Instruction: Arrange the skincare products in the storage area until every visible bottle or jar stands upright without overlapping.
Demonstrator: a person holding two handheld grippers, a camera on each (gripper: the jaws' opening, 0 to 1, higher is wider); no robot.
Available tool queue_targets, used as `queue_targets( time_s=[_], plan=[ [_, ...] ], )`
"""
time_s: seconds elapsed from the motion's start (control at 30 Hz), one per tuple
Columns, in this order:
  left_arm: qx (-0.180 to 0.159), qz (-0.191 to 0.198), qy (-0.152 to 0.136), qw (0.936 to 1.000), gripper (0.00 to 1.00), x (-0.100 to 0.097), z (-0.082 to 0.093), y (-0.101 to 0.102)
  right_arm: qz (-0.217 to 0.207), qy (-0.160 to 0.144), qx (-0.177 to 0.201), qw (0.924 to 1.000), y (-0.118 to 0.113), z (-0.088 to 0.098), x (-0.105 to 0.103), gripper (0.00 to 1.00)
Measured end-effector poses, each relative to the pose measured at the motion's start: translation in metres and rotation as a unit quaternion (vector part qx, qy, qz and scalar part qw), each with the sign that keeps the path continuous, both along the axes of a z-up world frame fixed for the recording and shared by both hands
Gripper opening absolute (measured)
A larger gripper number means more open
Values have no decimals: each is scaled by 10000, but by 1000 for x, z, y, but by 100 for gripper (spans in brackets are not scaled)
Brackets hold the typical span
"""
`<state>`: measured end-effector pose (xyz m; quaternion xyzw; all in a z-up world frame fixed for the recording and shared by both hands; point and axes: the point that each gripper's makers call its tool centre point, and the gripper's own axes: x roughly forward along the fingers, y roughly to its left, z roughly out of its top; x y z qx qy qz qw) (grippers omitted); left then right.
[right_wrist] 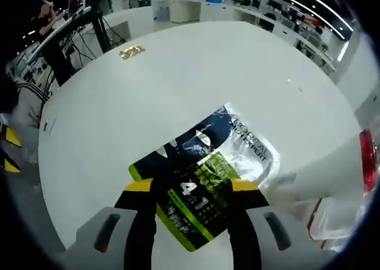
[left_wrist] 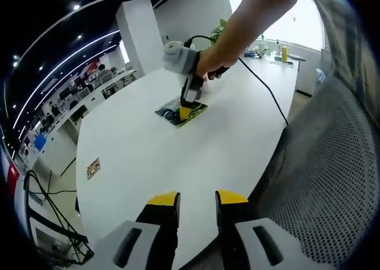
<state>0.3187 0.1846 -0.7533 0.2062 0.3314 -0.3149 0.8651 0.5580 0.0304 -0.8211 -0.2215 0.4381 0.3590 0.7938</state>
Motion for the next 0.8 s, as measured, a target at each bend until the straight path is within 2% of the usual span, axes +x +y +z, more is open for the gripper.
queue_targets(
  time_s=[0.37, 0.4, 0.43, 0.47, 0.53, 0.6, 0.63, 0.73, 0.77, 0.8],
  plan=[
    [32, 9, 43, 10000, 24, 0, -2, 1, 8, 40, -19, 10000, -1, 0, 9, 46],
    [32, 11, 45, 10000, 24, 0, -2, 1, -19, -22, -50, 10000, -1, 3, 8, 46],
    [34, 11, 47, 10000, 24, 0, -2, 1, 2, -280, -59, 9996, -2, 9, 12, 45],
    [39, 12, 47, 10000, 24, 0, -2, 1, 13, -724, 150, 9973, 2, 21, 18, 45],
    [49, 27, 44, 10000, 24, 0, -2, 2, -192, -880, 620, 9940, 9, 37, 13, 45],
    [37, 37, 44, 10000, 24, 0, -2, 2, -370, -1054, 747, 9909, 5, 49, 6, 47],
    [38, 29, 47, 10000, 24, 0, -2, 2, -507, -1101, 902, 9885, 4, 55, 2, 48],
    [45, 11, 56, 10000, 24, 0, -2, 1, -1115, -997, 1812, 9720, 7, 74, -18, 52],
    [46, 14, 57, 10000, 24, 0, -2, 1, -1226, -1049, 2171, 9627, 10, 83, -24, 55],
    [48, 15, 52, 10000, 24, 0, -2, 1, -1368, -1188, 2682, 9462, 12, 98, -32, 57]
  ],
)
